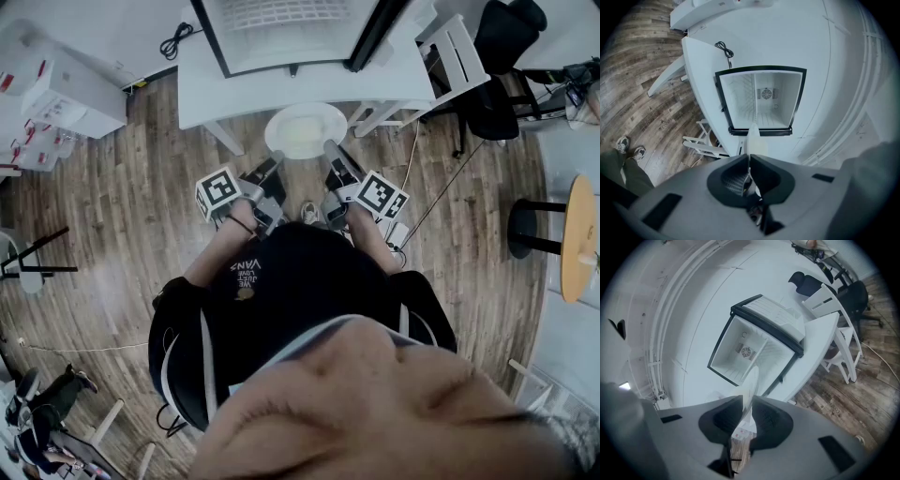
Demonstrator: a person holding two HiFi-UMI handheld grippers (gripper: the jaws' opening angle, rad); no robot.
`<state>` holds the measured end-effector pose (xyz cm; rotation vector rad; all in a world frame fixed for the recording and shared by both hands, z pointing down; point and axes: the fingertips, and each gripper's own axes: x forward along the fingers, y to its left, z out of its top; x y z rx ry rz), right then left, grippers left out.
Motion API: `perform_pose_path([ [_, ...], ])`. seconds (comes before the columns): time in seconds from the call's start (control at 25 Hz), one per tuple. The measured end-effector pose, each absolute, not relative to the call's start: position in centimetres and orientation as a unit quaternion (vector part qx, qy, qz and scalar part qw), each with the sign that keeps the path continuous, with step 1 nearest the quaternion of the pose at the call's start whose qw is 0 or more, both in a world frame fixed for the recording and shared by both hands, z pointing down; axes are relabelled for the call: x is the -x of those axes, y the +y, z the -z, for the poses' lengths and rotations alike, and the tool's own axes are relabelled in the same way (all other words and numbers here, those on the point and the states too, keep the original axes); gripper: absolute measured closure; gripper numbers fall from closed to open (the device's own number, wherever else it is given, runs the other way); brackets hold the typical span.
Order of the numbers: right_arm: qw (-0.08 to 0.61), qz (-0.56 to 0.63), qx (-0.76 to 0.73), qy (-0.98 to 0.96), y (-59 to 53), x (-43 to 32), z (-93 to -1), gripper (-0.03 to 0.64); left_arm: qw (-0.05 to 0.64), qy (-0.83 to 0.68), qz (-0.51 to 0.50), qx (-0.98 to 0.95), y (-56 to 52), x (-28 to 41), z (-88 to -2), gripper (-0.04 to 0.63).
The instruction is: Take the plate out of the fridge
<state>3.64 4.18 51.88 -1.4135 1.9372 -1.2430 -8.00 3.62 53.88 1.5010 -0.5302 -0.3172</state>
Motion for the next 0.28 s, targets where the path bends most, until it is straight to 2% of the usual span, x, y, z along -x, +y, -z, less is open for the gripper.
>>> perform_pose_path([
  [0.28,0.221,0.449,0.512,0.699,4.18,-3.56,-51.85,0.549,0.687,-0.241,0.140,-0.671,3.56,8.19,-53.99,0.568],
])
